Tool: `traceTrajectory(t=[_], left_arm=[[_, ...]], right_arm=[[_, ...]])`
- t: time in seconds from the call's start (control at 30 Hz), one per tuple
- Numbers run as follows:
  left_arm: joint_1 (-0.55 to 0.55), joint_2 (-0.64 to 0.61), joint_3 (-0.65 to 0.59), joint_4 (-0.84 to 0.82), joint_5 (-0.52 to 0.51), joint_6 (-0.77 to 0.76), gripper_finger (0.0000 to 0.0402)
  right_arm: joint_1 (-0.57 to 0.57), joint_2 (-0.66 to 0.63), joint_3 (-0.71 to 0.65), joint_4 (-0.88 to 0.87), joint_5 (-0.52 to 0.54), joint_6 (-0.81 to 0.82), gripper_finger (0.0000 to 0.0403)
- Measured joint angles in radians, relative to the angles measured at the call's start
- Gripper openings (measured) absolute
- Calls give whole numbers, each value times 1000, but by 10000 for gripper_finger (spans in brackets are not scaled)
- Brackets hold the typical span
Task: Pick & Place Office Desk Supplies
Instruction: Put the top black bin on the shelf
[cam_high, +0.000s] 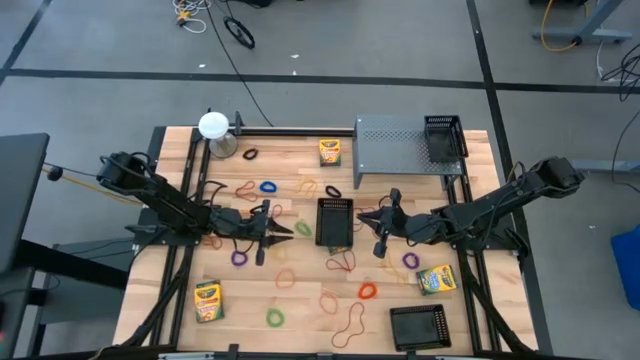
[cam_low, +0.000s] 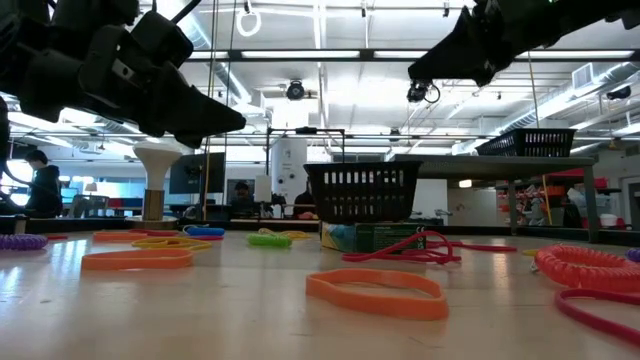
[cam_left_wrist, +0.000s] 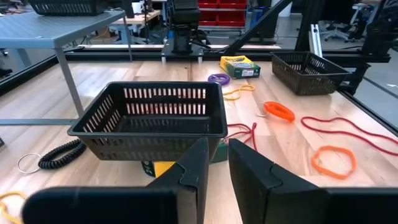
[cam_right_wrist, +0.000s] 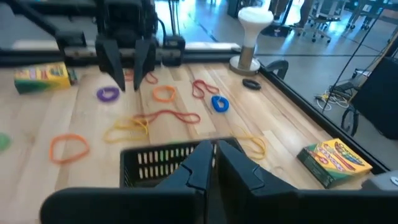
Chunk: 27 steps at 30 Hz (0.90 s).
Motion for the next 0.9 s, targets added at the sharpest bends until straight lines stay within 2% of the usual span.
traceTrajectory(t=[0.1, 0.27, 0.4, 0.53, 0.9], left_arm=[[0, 0, 0, 2, 0, 0, 68], [0, 0, 13, 11, -25, 12, 68], [0, 0, 32, 10, -42, 51, 68], [0, 0, 47, 11, -42, 81, 68], [-1, 0, 47, -1, -42, 76, 68]], right_arm=[[-1, 0, 0, 49, -27, 0, 34], [-26, 0, 12, 83, -169, 6, 30], [-27, 31, 77, -78, -171, 49, 14], [-14, 122, 197, -257, -160, 109, 15], [31, 493, 611, -672, -137, 114, 105]])
